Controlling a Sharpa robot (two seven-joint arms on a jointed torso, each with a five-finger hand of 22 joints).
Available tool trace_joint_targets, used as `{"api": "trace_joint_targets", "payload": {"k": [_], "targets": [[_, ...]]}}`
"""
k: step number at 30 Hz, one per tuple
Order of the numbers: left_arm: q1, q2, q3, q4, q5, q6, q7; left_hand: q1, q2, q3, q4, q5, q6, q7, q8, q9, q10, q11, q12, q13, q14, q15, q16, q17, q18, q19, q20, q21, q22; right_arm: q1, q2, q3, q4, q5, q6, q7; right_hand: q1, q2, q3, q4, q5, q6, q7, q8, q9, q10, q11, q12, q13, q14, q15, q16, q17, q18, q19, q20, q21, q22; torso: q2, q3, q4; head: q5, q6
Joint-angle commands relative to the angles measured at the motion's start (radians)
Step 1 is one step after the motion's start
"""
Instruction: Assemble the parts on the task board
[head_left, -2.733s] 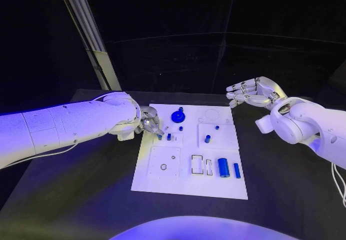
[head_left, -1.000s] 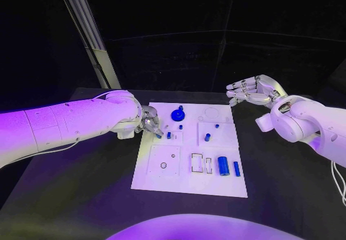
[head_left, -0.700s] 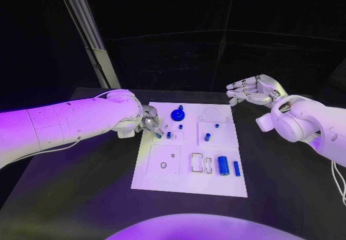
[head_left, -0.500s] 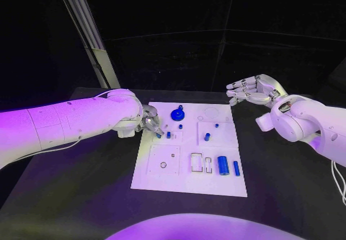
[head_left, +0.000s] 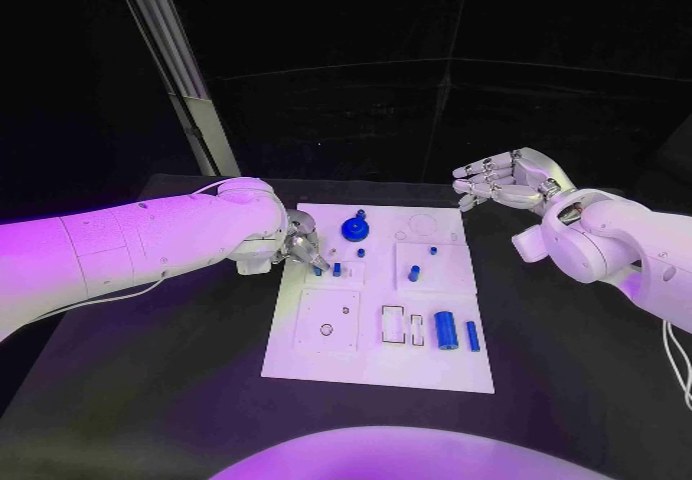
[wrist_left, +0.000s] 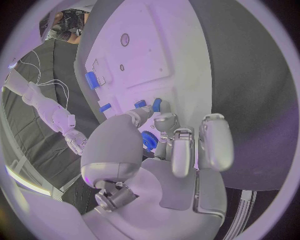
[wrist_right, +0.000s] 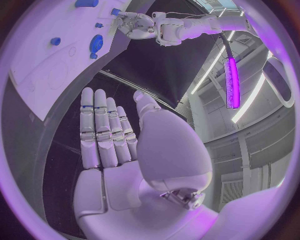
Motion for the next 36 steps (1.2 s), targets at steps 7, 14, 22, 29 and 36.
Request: {"api": "trace_joint_targets", "payload": {"k": [7, 14, 22, 29, 36], "targets": [[0.0, 0.001, -0.001, -0.007, -0.002, 0.025, -0.019, -0.028, -0.007, -0.029, 0.012, 0.002, 0.01, 0.0, 0.002, -0.004, 0.009, -0.003, 0.005, 0.001, 0.106, -0.009, 0.003, 0.263, -0.006, 0.007, -0.008, 0.007, 0.002, 0.002, -0.004, 0.001, 0.006, 0.004, 0.005, 0.008, -0.007, 0.007, -0.007, -0.001, 0.002, -0.006, 0.004, -0.001, 0.002, -0.008, -0.001, 0.006, -0.001, -0.006, 0.001, 0.0, -0.002, 0.01, 0.0, 0.009, -0.006, -0.001, -0.001, 0.0001, 0.0013, 0.0, -0.003], [0.0, 0.0, -0.001, -0.011, -0.002, 0.001, -0.013, -0.09, -0.031, -0.098, 0.066, -0.003, 0.021, 0.004, -0.001, -0.01, 0.011, 0.0, 0.005, 0.001, 0.106, -0.006, 0.003, 0.263, -0.006, 0.008, -0.007, 0.006, 0.004, 0.002, -0.006, 0.001, 0.006, 0.004, 0.003, 0.008, -0.008, 0.008, -0.009, 0.0, 0.003, -0.006, 0.004, 0.0, 0.002, -0.009, -0.001, 0.008, -0.002, -0.007, 0.001, 0.0, -0.002, 0.01, 0.0, 0.009, -0.008, -0.002, -0.001, -0.0003, 0.0002, -0.002, 0.002], [0.0, -0.012, -0.001, -0.006, 0.002, -0.045, 0.0, -0.12, -0.029, -0.262, 0.143, -0.001, 0.025, 0.0, -0.005, -0.016, 0.013, -0.004, 0.006, 0.003, 0.106, -0.01, 0.003, 0.263, -0.007, 0.01, -0.01, 0.007, 0.009, 0.002, -0.007, 0.001, 0.006, 0.004, 0.0, 0.009, -0.011, 0.008, -0.012, 0.001, 0.003, -0.007, 0.004, -0.001, 0.002, -0.012, 0.0, 0.009, -0.002, -0.008, 0.002, 0.0, -0.002, 0.01, 0.0, 0.01, -0.009, -0.003, 0.0, -0.0003, 0.0003, -0.004, 0.003], [0.0, -0.027, -0.001, 0.001, 0.043, -0.085, 0.033, -0.123, -0.017, -0.315, 0.151, -0.001, 0.023, 0.0, -0.005, -0.017, 0.011, -0.003, 0.003, 0.0, 0.106, -0.011, 0.003, 0.263, -0.006, 0.009, -0.011, 0.003, 0.006, 0.002, -0.005, 0.0, 0.005, 0.004, -0.001, 0.009, -0.011, 0.008, -0.012, 0.001, 0.003, -0.007, 0.004, -0.001, 0.002, -0.012, 0.0, 0.009, -0.002, -0.008, 0.002, 0.0, -0.002, 0.01, 0.0, 0.01, -0.009, -0.003, -0.001, -0.0006, 0.0004, -0.005, 0.002], [0.0, -0.045, 0.0, 0.008, 0.161, -0.183, 0.161, -0.098, 0.006, -0.379, 0.149, 0.003, -0.021, 0.014, -0.014, -0.02, -0.056, 0.008, -0.065, -0.098, 0.106, -0.002, 0.003, 0.263, 0.012, -0.023, -0.005, -0.073, -0.074, 0.002, -0.002, 0.0, 0.002, 0.004, -0.001, 0.009, -0.011, 0.008, -0.012, 0.001, 0.003, -0.007, 0.004, -0.001, 0.002, -0.012, 0.0, 0.009, -0.002, -0.008, 0.002, 0.0, -0.002, 0.01, 0.0, 0.01, -0.009, -0.003, -0.001, -0.0003, 0.001, -0.006, 0.003]]}}
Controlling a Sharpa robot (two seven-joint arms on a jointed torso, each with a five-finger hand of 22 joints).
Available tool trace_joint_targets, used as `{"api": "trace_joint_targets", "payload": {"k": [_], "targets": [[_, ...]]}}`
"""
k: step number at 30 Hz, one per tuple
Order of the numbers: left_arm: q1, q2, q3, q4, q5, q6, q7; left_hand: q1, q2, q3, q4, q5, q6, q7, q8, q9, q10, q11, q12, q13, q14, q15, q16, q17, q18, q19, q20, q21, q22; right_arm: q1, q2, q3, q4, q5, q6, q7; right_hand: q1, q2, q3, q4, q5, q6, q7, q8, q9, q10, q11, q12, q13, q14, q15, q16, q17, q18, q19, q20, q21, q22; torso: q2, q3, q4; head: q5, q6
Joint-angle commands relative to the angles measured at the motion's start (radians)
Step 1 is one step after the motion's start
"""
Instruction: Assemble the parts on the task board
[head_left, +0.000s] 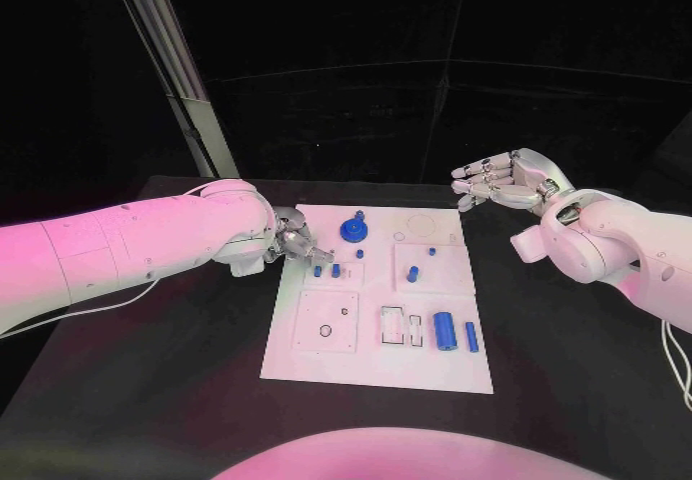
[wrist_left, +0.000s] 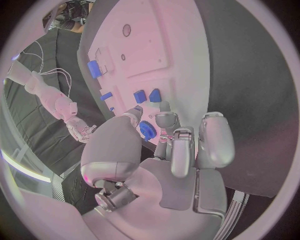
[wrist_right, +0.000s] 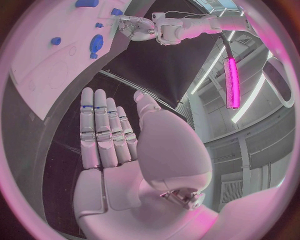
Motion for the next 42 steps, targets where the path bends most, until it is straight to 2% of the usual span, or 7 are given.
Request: {"api": "trace_joint_targets", "payload": {"k": [1, 5, 9, 13, 21, 27, 42], "targets": [[0.001, -0.008, 0.001, 0.004, 0.118, -0.109, 0.142, 0.02, 0.015, -0.028, -0.001, 0.003, -0.035, 0.01, -0.01, -0.004, -0.05, 0.01, -0.051, -0.074, 0.1, 0.004, -0.001, 0.256, 0.015, -0.022, 0.005, -0.043, -0.045, 0.002, 0.001, 0.0, 0.0, 0.004, 0.0, 0.009, -0.007, 0.004, -0.007, 0.001, 0.003, -0.003, 0.0, 0.0, 0.001, -0.004, 0.0, 0.005, -0.002, -0.008, 0.002, 0.0, -0.002, 0.01, 0.0, 0.01, -0.005, -0.001, 0.0, 0.0007, 0.0003, -0.001, 0.001], [0.002, -0.014, 0.0, -0.001, 0.21, -0.161, 0.316, 0.104, 0.034, -0.058, -0.006, 0.005, -0.15, 0.063, -0.043, -0.025, -0.233, 0.06, -0.181, -0.224, -0.006, 0.049, -0.183, -0.031, 0.084, -0.2, 0.039, -0.408, -0.413, 0.002, 0.001, 0.0, -0.001, 0.004, -0.001, 0.009, -0.009, 0.005, -0.008, 0.002, 0.004, -0.004, 0.001, -0.001, 0.001, -0.006, 0.001, 0.006, -0.002, -0.009, 0.002, -0.001, -0.002, 0.01, 0.0, 0.01, -0.006, -0.002, 0.0, 0.0014, 0.0005, -0.003, 0.003], [0.002, -0.012, 0.0, -0.01, 0.206, -0.203, 0.45, 0.285, 0.04, -0.037, -0.088, 0.006, -0.232, 0.126, -0.132, -0.091, -0.461, 0.127, -0.32, -0.309, -0.315, 0.111, -0.569, -0.509, 0.086, -0.347, 0.091, -0.612, -0.56, 0.002, 0.003, 0.0, -0.002, 0.004, -0.003, 0.008, -0.009, 0.005, -0.008, 0.002, 0.004, -0.004, 0.001, -0.001, 0.001, -0.006, 0.001, 0.006, -0.002, -0.009, 0.002, -0.001, -0.002, 0.01, 0.0, 0.01, -0.006, -0.002, 0.001, 0.0006, -0.0005, -0.006, 0.009], [0.003, 0.004, -0.006, -0.023, 0.138, -0.255, 0.552, 0.386, 0.041, -0.03, -0.141, -0.001, -0.215, 0.144, -0.23, -0.171, -0.49, 0.152, -0.404, -0.404, -0.354, 0.133, -0.616, -0.583, 0.101, -0.347, 0.119, -0.68, -0.613, 0.002, 0.005, 0.0, -0.003, 0.004, -0.003, 0.007, -0.009, 0.005, -0.008, 0.002, 0.004, -0.004, 0.001, -0.001, 0.001, -0.006, 0.001, 0.006, -0.002, -0.009, 0.003, -0.001, -0.002, 0.01, 0.0, 0.01, -0.007, -0.002, 0.0, 0.0017, -0.0027, -0.007, 0.011], [0.003, 0.068, -0.026, -0.06, -0.097, -0.281, 0.654, 0.475, -0.021, 0.147, -0.246, 0.037, -0.126, 0.116, -0.409, -0.306, -0.407, 0.132, -0.552, -0.591, -0.222, 0.104, -0.486, -0.504, 0.105, -0.262, 0.097, -0.638, -0.597, 0.002, 0.013, 0.0, -0.005, 0.003, -0.002, 0.007, -0.009, 0.006, -0.008, 0.002, 0.005, -0.004, 0.001, -0.001, 0.001, -0.007, 0.001, 0.007, -0.002, -0.01, 0.003, -0.001, -0.002, 0.01, 0.0, 0.01, -0.007, -0.002, 0.002, 0.0, -0.0037, -0.014, 0.021], [0.0, 0.113, -0.039, -0.104, -0.228, -0.302, 0.656, 0.417, -0.042, 0.103, -0.242, -0.074, -0.058, 0.131, -0.429, -0.327, -0.413, 0.141, -0.562, -0.625, -0.14, 0.114, -0.379, -0.395, 0.105, -0.218, 0.107, -0.623, -0.593, 0.002, 0.016, 0.0, -0.004, 0.003, 0.001, 0.007, -0.008, 0.007, -0.008, 0.002, 0.005, -0.004, 0.001, -0.001, 0.001, -0.007, 0.001, 0.007, -0.002, -0.01, 0.003, -0.001, -0.002, 0.01, 0.0, 0.01, -0.007, -0.002, 0.004, 0.0003, -0.0038, -0.014, 0.026], [-0.016, 0.193, -0.045, -0.19, -0.373, -0.273, 0.62, 0.425, -0.006, 0.082, -0.275, -0.072, 0.042, 0.111, -0.469, -0.351, -0.377, 0.127, -0.571, -0.686, 0.001, 0.099, -0.172, -0.131, 0.066, -0.07, 0.092, -0.356, -0.347, 0.002, 0.021, 0.001, -0.005, 0.002, 0.004, 0.007, -0.008, 0.008, -0.008, 0.002, 0.005, -0.004, 0.001, -0.001, 0.001, -0.007, 0.001, 0.008, -0.003, -0.01, 0.003, -0.001, -0.002, 0.01, 0.0, 0.011, -0.007, -0.002, 0.004, -0.0007, -0.0044, -0.015, 0.026]]}}
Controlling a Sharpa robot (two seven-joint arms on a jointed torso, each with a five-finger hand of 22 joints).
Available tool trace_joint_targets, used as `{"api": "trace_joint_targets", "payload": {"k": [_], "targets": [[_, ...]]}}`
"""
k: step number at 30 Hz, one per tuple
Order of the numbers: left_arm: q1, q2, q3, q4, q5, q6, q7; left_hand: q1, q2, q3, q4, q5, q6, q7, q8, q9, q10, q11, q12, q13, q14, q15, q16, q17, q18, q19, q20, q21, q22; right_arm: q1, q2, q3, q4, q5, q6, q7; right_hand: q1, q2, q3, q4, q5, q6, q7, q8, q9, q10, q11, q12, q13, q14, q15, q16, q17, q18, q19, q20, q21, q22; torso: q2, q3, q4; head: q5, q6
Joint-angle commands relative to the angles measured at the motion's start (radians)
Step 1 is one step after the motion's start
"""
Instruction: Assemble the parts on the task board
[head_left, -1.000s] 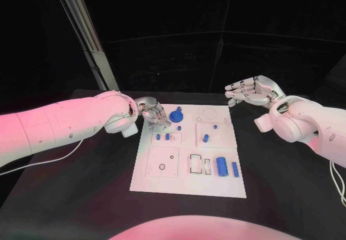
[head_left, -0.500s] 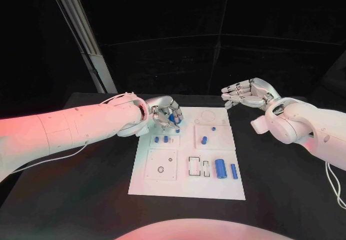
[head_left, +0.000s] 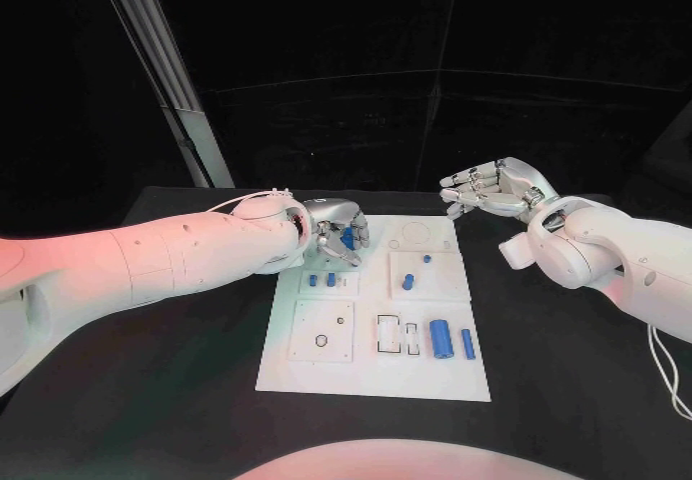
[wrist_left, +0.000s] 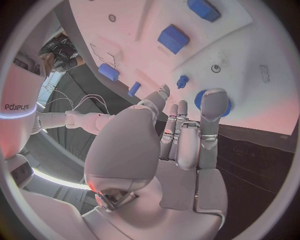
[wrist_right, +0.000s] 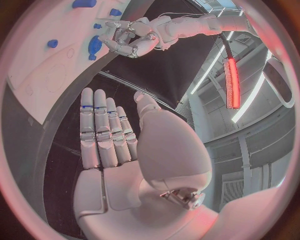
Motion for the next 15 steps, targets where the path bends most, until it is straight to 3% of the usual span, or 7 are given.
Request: {"api": "trace_joint_targets", "payload": {"k": [1, 9, 15], "targets": [[-0.001, 0.01, 0.0, -0.011, -0.08, 0.009, -0.001, 0.004, 0.013, 0.003, -0.009, 0.003, 0.013, -0.002, -0.009, -0.001, 0.011, -0.002, -0.006, -0.007, 0.013, 0.0, 0.009, 0.012, -0.021, 0.013, 0.0, 0.029, 0.029, 0.002, 0.001, 0.001, 0.001, 0.002, 0.005, 0.008, -0.004, 0.005, -0.005, -0.001, 0.006, -0.004, 0.001, -0.001, 0.001, -0.008, 0.001, 0.004, -0.001, -0.007, -0.001, -0.001, -0.002, 0.01, 0.004, 0.007, -0.004, -0.002, 0.0, -0.0005, -0.0001, -0.001, -0.001], [-0.005, 0.025, 0.0, -0.024, -0.106, 0.048, -0.018, 0.018, 0.026, 0.028, -0.023, 0.007, 0.035, -0.009, -0.021, -0.001, 0.034, -0.007, -0.017, -0.026, 0.023, -0.005, 0.021, 0.024, -0.03, 0.033, -0.005, 0.085, 0.086, 0.002, 0.003, 0.001, 0.001, 0.002, 0.005, 0.008, -0.004, 0.005, -0.005, -0.001, 0.006, -0.004, 0.001, -0.001, 0.001, -0.008, 0.001, 0.004, -0.001, -0.007, -0.001, -0.001, -0.002, 0.01, 0.004, 0.007, -0.004, -0.002, -0.001, 0.0005, 0.0014, -0.001, -0.002], [-0.006, 0.029, 0.0, -0.025, -0.12, 0.077, -0.051, 0.01, 0.023, 0.041, -0.027, 0.007, 0.041, -0.009, -0.035, -0.002, 0.055, -0.01, -0.026, -0.037, 0.029, -0.008, 0.024, 0.025, -0.039, 0.048, -0.008, 0.13, 0.133, 0.002, 0.003, 0.001, 0.001, 0.002, 0.006, 0.007, -0.003, 0.006, -0.005, -0.001, 0.006, -0.005, 0.001, -0.001, 0.001, -0.009, 0.001, 0.005, -0.001, -0.007, -0.001, 0.0, -0.002, 0.01, 0.004, 0.007, -0.004, -0.002, 0.0, -0.0001, 0.001, -0.002, -0.003]]}}
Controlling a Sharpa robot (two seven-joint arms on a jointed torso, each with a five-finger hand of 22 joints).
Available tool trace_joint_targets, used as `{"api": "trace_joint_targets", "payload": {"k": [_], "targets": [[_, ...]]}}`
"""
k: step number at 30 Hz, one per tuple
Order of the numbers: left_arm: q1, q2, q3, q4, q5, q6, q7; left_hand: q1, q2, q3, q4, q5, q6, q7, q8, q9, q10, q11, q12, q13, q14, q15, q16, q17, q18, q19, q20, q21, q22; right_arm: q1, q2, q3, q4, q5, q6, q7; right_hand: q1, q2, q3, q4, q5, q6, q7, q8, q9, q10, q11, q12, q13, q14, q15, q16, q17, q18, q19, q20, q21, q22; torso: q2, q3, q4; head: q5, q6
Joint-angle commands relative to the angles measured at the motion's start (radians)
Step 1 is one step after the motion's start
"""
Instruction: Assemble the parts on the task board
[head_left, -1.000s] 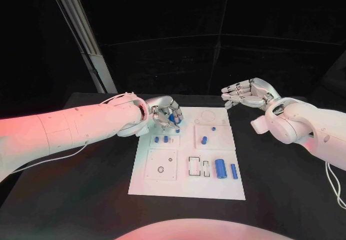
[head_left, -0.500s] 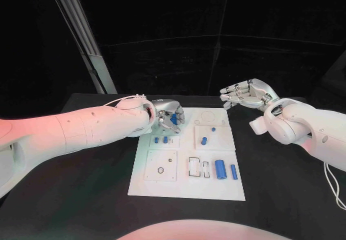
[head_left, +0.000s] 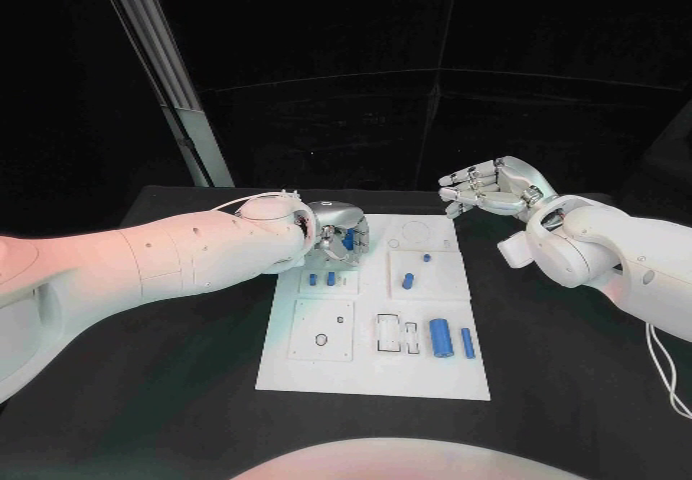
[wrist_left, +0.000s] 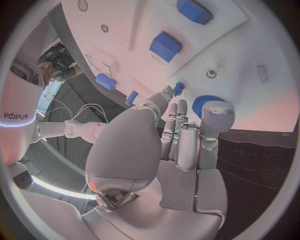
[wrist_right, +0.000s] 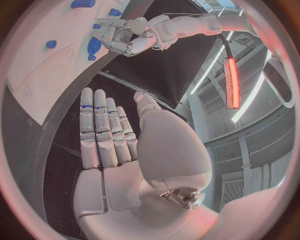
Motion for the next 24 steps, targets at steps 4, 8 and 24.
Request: {"api": "trace_joint_targets", "payload": {"k": [4, 8, 24], "targets": [[0.001, 0.005, 0.001, -0.006, -0.037, 0.051, -0.046, -0.015, 0.001, 0.009, 0.0, 0.007, 0.009, 0.001, -0.01, -0.001, 0.011, -0.002, -0.01, -0.007, 0.027, -0.005, 0.004, -0.005, -0.009, 0.011, 0.0, 0.015, 0.016, 0.002, 0.001, 0.001, 0.001, 0.002, 0.006, 0.007, -0.003, 0.007, -0.005, -0.001, 0.007, -0.005, 0.001, -0.001, 0.001, -0.009, 0.001, 0.005, -0.002, -0.007, -0.001, 0.0, -0.002, 0.01, 0.0, 0.004, -0.005, -0.001, 0.0, 0.0002, 0.0, 0.0, -0.002], [0.0, 0.005, 0.001, -0.008, -0.038, 0.057, -0.055, -0.022, -0.004, 0.007, 0.002, 0.01, 0.01, 0.002, -0.015, -0.001, 0.012, -0.001, -0.013, -0.01, 0.027, -0.004, 0.003, -0.008, -0.009, 0.011, 0.001, 0.017, 0.018, 0.002, 0.001, 0.001, 0.001, 0.002, 0.006, 0.007, -0.003, 0.007, -0.005, -0.001, 0.007, -0.005, 0.001, -0.001, 0.001, -0.009, 0.001, 0.005, -0.002, -0.007, -0.001, 0.0, -0.002, 0.01, 0.0, 0.004, -0.005, -0.001, 0.0, -0.0003, 0.0008, -0.002, -0.002], [0.0, 0.015, 0.001, -0.012, -0.039, 0.086, -0.067, -0.024, 0.01, 0.022, 0.002, 0.014, 0.02, 0.001, -0.023, 0.0, 0.026, -0.003, -0.018, -0.017, 0.029, -0.005, 0.004, -0.009, -0.01, 0.012, 0.0, 0.024, 0.027, 0.002, 0.005, 0.001, -0.001, 0.002, 0.007, 0.008, -0.002, 0.009, -0.005, -0.002, 0.008, -0.005, 0.001, -0.001, 0.001, -0.01, 0.0, 0.006, -0.002, -0.008, -0.001, 0.0, -0.002, 0.01, 0.0, 0.004, -0.005, -0.002, 0.0, 0.0006, -0.0002, -0.001, -0.005]]}}
